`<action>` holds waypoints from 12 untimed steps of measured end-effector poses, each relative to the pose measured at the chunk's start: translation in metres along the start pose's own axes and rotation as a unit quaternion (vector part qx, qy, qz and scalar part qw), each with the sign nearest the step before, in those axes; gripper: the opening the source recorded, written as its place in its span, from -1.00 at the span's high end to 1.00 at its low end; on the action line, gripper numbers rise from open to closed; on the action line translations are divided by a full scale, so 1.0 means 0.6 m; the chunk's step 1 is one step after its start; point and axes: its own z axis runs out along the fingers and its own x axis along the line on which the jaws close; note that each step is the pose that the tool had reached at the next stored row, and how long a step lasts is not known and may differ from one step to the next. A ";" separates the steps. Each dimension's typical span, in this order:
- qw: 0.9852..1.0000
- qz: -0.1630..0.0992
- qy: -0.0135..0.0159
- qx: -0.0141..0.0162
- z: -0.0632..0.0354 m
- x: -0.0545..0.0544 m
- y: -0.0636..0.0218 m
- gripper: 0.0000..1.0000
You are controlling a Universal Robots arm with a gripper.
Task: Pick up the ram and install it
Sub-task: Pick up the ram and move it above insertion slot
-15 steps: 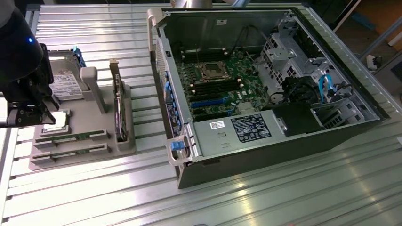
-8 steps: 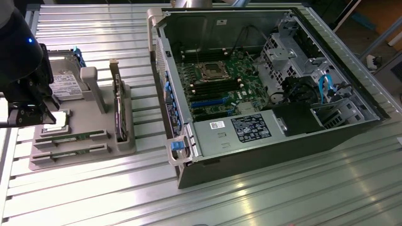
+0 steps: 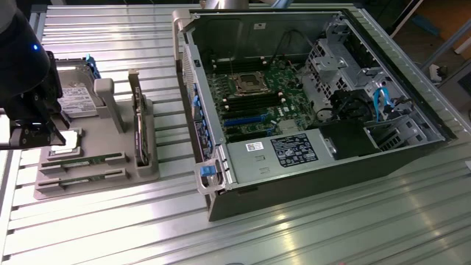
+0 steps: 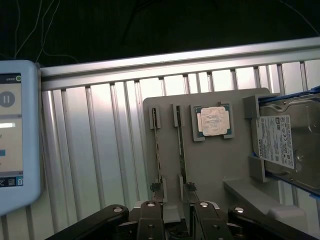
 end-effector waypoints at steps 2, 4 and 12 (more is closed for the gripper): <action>1.000 0.000 0.000 0.000 0.000 0.000 0.000 0.40; 1.000 0.000 0.000 0.000 0.000 0.000 0.000 0.40; 1.000 0.000 0.000 0.000 0.009 0.007 -0.001 0.40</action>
